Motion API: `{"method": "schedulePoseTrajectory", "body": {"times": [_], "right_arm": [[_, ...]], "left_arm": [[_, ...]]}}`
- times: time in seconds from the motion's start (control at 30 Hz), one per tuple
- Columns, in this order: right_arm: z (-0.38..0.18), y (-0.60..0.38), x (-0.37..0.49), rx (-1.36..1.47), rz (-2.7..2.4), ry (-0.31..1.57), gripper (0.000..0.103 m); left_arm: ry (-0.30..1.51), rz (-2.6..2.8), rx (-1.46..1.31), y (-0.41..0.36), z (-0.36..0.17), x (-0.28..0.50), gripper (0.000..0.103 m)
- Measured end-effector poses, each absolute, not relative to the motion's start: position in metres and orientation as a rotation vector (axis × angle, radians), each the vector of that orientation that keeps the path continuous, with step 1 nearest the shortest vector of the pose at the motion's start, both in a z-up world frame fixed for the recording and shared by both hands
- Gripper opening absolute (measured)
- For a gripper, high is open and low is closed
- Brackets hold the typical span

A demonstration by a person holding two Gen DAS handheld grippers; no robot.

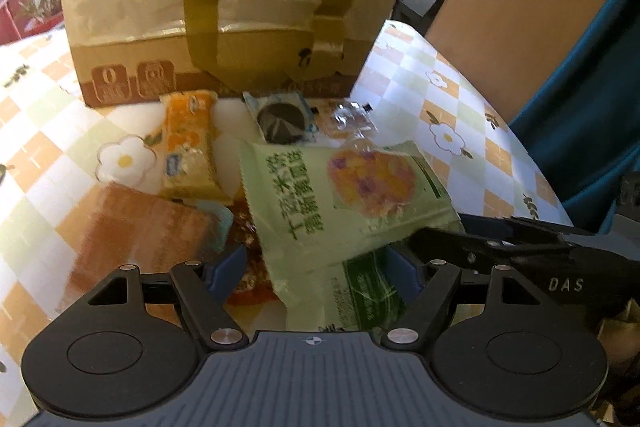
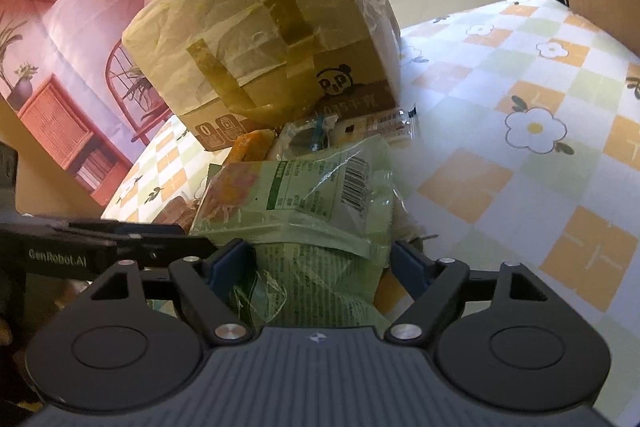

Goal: Organize snacks
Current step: 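Grasp the green rice-cracker bag with both tools together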

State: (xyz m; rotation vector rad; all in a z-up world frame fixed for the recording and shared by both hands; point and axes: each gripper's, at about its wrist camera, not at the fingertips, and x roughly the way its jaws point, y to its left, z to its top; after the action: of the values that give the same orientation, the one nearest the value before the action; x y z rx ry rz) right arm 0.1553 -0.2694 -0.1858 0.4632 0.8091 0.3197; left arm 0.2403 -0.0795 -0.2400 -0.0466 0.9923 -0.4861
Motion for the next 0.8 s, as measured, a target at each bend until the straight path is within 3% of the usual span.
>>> {"method": "schedulePoseTrajectory", "body": {"times": [0.4,0.5,0.8], "right_arm": [[-0.198,-0.275,0.164,0.546,0.336,0.822,0.086],[-0.196,-0.274,0.163,0.548,0.359,0.809,0.076],[-0.194,-0.273,0.163,0.552,0.365,0.810,0.074]], "left_arm": [[1.040,-0.488,-0.194,-0.068,-0.257,0.244,0.080],[1.041,-0.491,-0.193,-0.070,-0.257,0.244,0.079],[1.024,-0.511,-0.208,-0.068,-0.254,0.243,0.069]]}}
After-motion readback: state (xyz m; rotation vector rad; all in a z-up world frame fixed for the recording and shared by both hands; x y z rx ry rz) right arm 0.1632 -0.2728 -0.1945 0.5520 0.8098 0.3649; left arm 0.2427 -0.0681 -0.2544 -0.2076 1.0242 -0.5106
